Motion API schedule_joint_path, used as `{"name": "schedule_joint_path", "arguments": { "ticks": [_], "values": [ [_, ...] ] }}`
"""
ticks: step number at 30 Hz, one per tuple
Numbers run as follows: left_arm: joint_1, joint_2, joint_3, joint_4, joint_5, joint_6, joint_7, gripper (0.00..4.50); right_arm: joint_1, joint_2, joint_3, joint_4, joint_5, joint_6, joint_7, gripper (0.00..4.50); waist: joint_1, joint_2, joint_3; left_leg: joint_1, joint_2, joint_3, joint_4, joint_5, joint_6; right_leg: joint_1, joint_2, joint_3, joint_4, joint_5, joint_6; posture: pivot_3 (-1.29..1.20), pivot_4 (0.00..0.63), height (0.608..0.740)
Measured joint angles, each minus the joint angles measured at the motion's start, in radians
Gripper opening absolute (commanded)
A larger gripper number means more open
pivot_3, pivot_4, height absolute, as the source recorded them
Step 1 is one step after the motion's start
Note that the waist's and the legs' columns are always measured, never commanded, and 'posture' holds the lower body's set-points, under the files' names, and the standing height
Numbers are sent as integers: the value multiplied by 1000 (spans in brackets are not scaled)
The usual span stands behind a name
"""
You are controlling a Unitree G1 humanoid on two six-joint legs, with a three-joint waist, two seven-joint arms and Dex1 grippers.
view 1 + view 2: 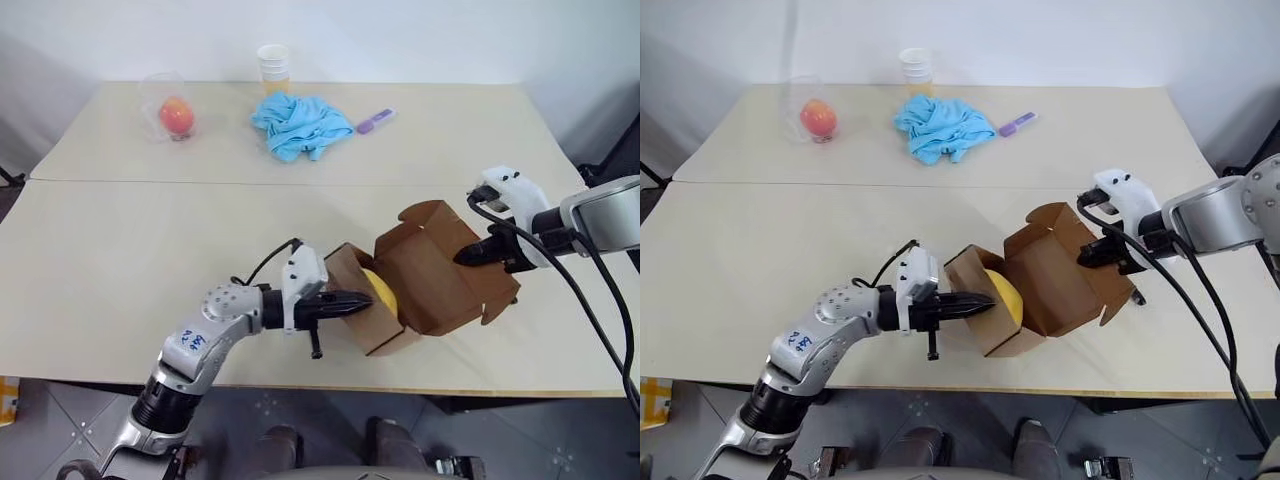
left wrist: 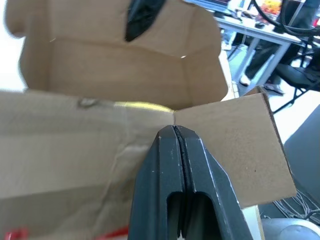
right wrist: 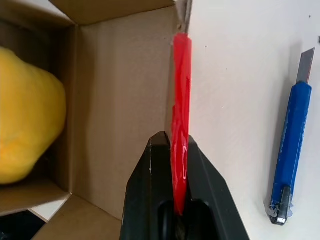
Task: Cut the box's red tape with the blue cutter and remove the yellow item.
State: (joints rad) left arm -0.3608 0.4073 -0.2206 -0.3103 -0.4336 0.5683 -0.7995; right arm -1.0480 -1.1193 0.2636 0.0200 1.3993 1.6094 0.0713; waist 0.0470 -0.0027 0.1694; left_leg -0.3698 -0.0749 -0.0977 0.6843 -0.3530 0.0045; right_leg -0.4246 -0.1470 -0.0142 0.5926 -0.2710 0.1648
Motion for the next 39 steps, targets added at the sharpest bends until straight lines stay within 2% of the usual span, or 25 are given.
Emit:
{"name": "schedule_joint_path", "arguments": {
  "ticks": [9,21,22,25,28,31,35,38,39],
  "values": [
    [44,98,32,12,20,82,24,0,72,61,-85,-16,-41,0,-16,21,3,1,0,0,0,0,0,1,0,-1,-1,1,1,1,-1,0,150,740],
    [47,79,26,53,63,94,64,0,193,147,-207,-63,38,0,-155,21,-2,1,1,-5,0,-1,-2,0,1,-4,0,-1,1,1,-1,0,150,740],
    [47,80,26,53,63,96,64,0,207,158,-217,-69,41,-1,-169,218,-3,1,1,-5,0,-1,-2,0,1,-4,0,-1,1,1,-1,0,150,740],
    [46,96,26,53,77,94,63,549,255,218,-259,-102,49,-16,-223,954,-8,1,1,-5,0,-1,-2,0,1,-4,0,-1,2,1,-1,0,150,740],
    [31,118,35,74,99,57,58,1512,316,246,-311,-158,55,-54,-233,2090,-16,1,1,-5,0,-1,-2,0,1,-4,0,-1,2,1,-1,0,150,740],
    [13,135,87,99,97,2,37,2357,430,217,-366,-263,-14,-158,-80,3030,-17,1,1,-5,-1,-1,-2,0,1,-4,0,-1,2,1,-1,0,150,740],
    [-13,196,164,127,66,-13,-18,3614,633,127,-471,-333,-248,-512,356,4428,-22,1,1,-5,-2,1,-2,-1,2,-4,0,-1,2,2,0,0,150,740],
    [34,324,236,168,59,14,-76,4485,815,23,-515,-303,-455,-805,728,4500,-29,2,2,-2,0,4,-4,-1,3,-4,1,-1,2,1,0,0,150,740],
    [50,340,275,180,44,22,-86,4485,854,26,-532,-282,-512,-915,832,4500,-33,2,2,-1,0,6,-4,-1,3,-4,1,-1,2,1,0,0,150,740]
  ]
}}
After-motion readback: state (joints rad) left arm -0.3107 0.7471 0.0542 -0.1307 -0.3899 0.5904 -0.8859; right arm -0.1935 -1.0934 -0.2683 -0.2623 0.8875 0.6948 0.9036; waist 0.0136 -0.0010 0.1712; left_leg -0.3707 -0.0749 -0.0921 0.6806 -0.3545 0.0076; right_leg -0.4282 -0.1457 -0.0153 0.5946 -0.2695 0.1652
